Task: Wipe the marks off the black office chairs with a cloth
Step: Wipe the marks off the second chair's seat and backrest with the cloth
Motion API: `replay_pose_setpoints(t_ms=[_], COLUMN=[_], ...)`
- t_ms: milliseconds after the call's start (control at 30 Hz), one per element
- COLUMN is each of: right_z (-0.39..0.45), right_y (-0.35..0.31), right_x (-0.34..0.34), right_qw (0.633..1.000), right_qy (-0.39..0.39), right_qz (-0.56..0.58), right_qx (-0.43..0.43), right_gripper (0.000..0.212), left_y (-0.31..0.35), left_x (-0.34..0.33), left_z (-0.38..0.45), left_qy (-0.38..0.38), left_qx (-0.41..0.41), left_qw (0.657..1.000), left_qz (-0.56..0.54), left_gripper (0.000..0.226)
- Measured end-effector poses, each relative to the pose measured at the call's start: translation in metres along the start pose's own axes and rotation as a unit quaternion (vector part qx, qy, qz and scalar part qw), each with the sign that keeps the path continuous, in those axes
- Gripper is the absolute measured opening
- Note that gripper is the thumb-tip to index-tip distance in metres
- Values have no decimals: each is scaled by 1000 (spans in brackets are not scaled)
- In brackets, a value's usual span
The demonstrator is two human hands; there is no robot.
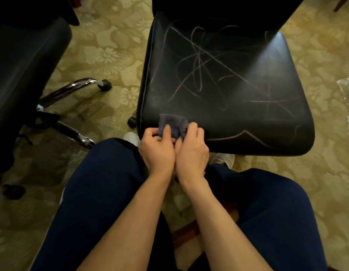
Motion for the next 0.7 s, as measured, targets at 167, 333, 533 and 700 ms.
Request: replay_pose_setpoints(t_ms=[167, 333, 533, 700], right_z=[3, 14, 18, 19], right_y=[-14, 20, 70, 43], right_x=[-8, 22, 62, 41], right_qw=[999, 998, 978, 988], right_qy=[-15, 3, 95, 74], right_qz=[35, 59, 69, 70], right_qx=[31, -27, -172, -117], right_gripper=[18, 19, 11, 12], left_y=[6, 17, 18, 23], left_x=[8, -21, -70, -52], left_z=[24, 8, -37, -17], left_qy=[23, -86, -185, -138], left_qx=[49, 41, -31, -14], left_qw=[998, 994, 982, 990], left_qz=[-22, -46, 6, -30], left_gripper=[16, 11, 15, 14])
Point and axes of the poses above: each hand's wrist, its own z-axis towards the middle knuckle, its own x-axis out of the back of the hand, y = z × x, the point moved 1 cm from there along z, towards the middle knuckle, and after that the axes turned 5 degrees about z, right-handed, at the moved point
